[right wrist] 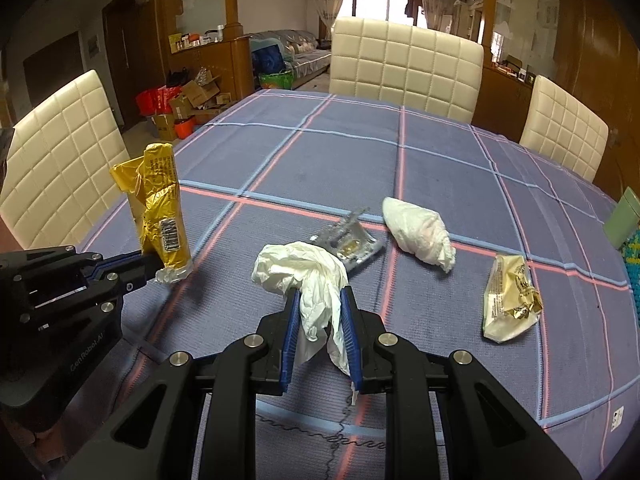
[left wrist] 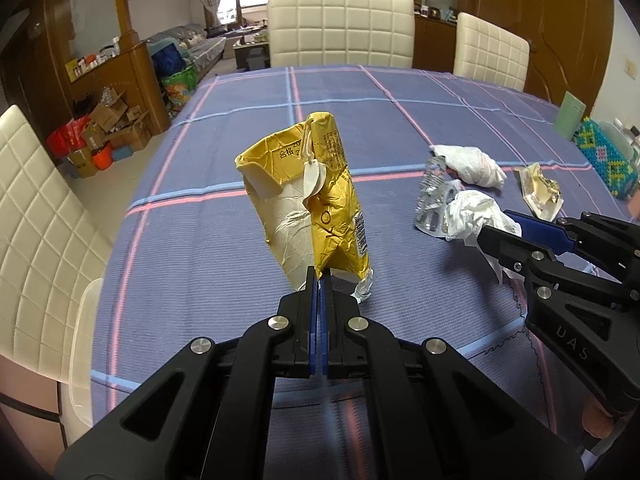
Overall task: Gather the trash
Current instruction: 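Carry the yellow wrapper and tissue to the clear bin and release both, then return to the table and grasp the silver pill blister with the left tool, then grasp the white tissue and gold wrapper with the right tool while the left tool holds the blister, then carry the pill blister and tissue with wrapper over the clear bin with both tools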
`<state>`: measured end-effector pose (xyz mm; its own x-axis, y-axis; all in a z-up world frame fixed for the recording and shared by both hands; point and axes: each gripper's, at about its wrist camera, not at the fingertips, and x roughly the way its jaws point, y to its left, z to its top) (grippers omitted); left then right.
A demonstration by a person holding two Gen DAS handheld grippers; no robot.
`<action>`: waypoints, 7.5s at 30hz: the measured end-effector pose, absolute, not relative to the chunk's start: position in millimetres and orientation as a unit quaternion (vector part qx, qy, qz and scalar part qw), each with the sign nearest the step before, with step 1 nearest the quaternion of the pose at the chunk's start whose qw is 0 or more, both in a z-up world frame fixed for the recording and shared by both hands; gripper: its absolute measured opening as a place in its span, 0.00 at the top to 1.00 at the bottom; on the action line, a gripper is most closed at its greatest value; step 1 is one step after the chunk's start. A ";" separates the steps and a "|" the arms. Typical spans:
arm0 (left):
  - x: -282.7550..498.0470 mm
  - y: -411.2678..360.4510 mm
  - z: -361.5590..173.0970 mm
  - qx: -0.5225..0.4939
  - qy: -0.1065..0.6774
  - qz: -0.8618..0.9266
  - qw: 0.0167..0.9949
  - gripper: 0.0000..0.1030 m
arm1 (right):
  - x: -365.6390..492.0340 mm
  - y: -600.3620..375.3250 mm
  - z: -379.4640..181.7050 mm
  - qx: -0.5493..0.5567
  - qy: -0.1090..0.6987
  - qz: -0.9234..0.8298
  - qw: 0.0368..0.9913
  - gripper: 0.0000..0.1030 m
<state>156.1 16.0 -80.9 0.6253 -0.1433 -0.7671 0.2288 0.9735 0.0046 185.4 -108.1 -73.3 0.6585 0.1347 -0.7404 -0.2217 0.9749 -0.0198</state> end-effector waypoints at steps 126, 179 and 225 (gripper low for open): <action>170.4 -32.5 -56.1 0.076 0.388 -0.111 0.912 0.03 | 209.8 -218.7 -64.2 0.014 0.408 -0.043 0.912 0.30; 237.3 -64.4 -97.2 0.069 0.436 -0.112 0.890 0.68 | 269.9 -184.8 -92.4 -0.018 0.424 0.019 0.905 0.21; 191.3 -44.0 -69.3 0.065 0.400 -0.137 0.904 0.89 | 223.1 -145.5 -65.9 -0.034 0.399 0.088 0.912 0.77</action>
